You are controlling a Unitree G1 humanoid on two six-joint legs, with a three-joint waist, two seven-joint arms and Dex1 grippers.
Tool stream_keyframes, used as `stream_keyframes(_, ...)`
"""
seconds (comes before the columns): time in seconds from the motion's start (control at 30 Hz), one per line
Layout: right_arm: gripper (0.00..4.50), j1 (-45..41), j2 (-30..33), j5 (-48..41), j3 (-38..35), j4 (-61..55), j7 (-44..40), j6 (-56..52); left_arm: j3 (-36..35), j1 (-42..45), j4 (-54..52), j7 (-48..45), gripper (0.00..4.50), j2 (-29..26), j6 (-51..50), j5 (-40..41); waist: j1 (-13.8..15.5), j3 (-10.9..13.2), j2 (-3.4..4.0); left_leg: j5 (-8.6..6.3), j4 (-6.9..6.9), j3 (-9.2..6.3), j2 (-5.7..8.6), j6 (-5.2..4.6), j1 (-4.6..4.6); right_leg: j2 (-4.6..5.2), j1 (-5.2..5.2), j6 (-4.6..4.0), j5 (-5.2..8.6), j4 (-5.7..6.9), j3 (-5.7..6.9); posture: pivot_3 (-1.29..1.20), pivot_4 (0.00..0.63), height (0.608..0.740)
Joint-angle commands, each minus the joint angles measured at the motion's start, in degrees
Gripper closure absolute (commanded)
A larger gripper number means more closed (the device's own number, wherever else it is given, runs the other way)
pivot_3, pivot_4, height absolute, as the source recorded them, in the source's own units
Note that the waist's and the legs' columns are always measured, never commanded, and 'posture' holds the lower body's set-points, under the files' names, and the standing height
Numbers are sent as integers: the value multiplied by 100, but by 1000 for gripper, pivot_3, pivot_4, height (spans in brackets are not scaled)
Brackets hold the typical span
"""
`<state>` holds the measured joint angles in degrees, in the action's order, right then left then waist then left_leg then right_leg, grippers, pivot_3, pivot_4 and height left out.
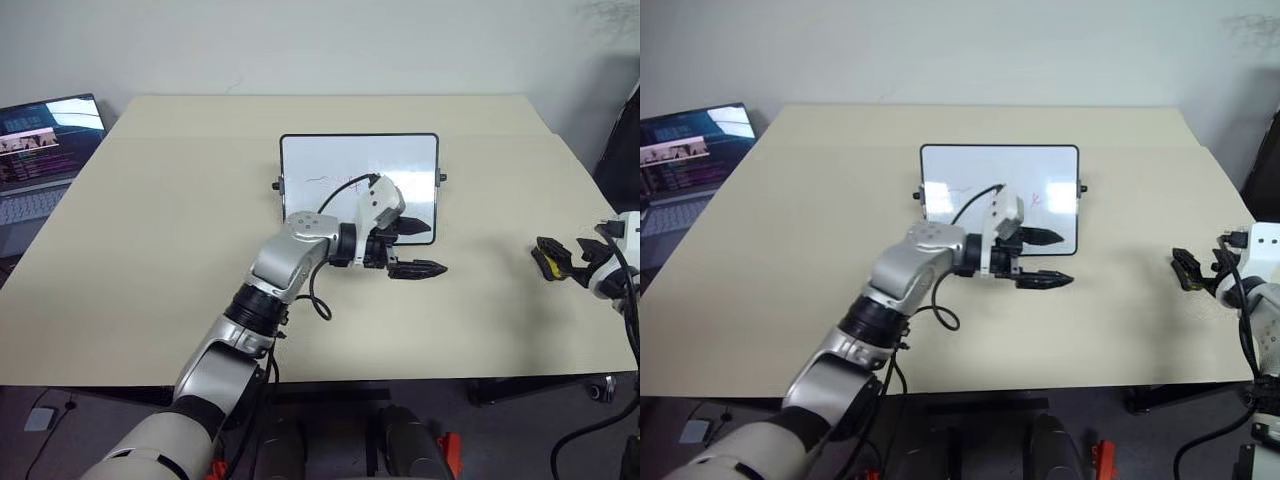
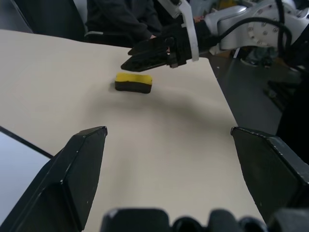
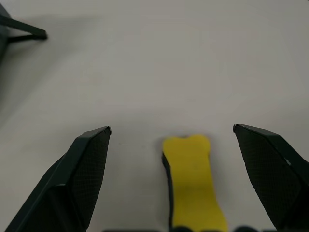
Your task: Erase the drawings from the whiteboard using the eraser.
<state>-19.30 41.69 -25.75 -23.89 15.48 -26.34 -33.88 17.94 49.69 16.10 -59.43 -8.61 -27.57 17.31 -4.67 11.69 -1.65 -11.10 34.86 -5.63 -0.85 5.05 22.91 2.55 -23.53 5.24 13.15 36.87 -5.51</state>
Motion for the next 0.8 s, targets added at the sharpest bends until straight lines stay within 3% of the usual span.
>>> stream_keyframes(0.03,51,-150,14,131,-82,318,-66,389,-12,100,-37,57,0,104,69,-71,-12,1,0,0,0,0,0,0,0,0,0,0,0,0,0,0,150,740)
stream_keyframes(0.3,51,-399,-51,340,39,1165,-214,922,-22,68,-137,236,0,162,121,-223,-27,0,1,0,1,2,0,0,-4,-1,2,3,-1,2,-5,0,150,740)
stream_keyframes(0.67,51,-558,-114,460,133,1463,-315,1078,-1,-18,-266,260,0,122,77,-293,-27,0,1,0,1,1,1,0,-3,0,2,5,-2,1,-5,0,150,740)
stream_keyframes(0.8,1065,-579,-120,470,139,1523,-300,1118,2,-27,-283,257,0,112,61,-300,-27,0,1,0,1,1,1,0,-3,0,2,5,-2,1,-5,0,150,740)
